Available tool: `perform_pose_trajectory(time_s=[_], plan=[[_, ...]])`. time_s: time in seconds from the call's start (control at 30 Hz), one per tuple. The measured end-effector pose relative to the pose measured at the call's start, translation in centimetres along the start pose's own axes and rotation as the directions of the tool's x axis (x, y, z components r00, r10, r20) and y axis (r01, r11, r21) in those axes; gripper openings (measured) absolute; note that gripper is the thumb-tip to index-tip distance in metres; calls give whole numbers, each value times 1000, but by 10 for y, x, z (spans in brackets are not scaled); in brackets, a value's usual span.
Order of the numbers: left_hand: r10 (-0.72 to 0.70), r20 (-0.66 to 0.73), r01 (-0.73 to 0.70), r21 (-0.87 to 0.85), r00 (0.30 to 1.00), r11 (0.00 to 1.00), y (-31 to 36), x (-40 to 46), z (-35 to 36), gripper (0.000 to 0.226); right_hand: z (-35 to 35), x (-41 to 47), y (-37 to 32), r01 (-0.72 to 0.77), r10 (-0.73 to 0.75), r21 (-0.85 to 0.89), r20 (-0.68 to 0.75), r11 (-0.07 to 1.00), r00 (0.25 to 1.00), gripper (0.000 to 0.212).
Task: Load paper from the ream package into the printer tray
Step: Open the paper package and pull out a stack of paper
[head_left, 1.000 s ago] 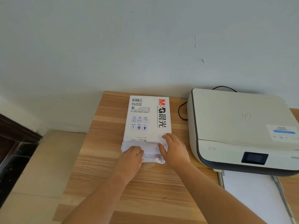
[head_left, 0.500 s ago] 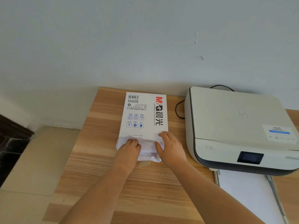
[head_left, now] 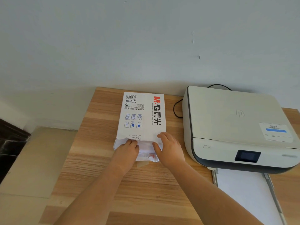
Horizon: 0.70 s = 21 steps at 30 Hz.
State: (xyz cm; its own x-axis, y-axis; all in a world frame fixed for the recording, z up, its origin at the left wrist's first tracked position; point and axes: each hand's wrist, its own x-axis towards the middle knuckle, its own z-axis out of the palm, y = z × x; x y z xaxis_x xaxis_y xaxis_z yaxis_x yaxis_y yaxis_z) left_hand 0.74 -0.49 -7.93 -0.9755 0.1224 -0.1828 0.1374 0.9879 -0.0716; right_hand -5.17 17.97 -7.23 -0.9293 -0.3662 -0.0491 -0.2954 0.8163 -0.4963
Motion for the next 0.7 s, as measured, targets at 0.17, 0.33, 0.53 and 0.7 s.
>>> perform_pose_trajectory(time_s=[0.17,0.33,0.53,0.7], plan=[[34,-47,-34,-3,998,999,4,-3,3,45,1,-2,0,16,-16,11,-6,1000,1000,39],[46,-64,-46,-5,997,999,6,-5,5,45,0,-4,2,22,-22,1,-2,1000,1000,40],[41,-96,-46,-55,995,997,10,-13,3,40,-4,-4,3,44,-44,-24,15,999,999,41],[35,-96,-40,-45,995,998,17,-12,4,39,-6,-11,6,109,-100,-109,84,988,991,46]])
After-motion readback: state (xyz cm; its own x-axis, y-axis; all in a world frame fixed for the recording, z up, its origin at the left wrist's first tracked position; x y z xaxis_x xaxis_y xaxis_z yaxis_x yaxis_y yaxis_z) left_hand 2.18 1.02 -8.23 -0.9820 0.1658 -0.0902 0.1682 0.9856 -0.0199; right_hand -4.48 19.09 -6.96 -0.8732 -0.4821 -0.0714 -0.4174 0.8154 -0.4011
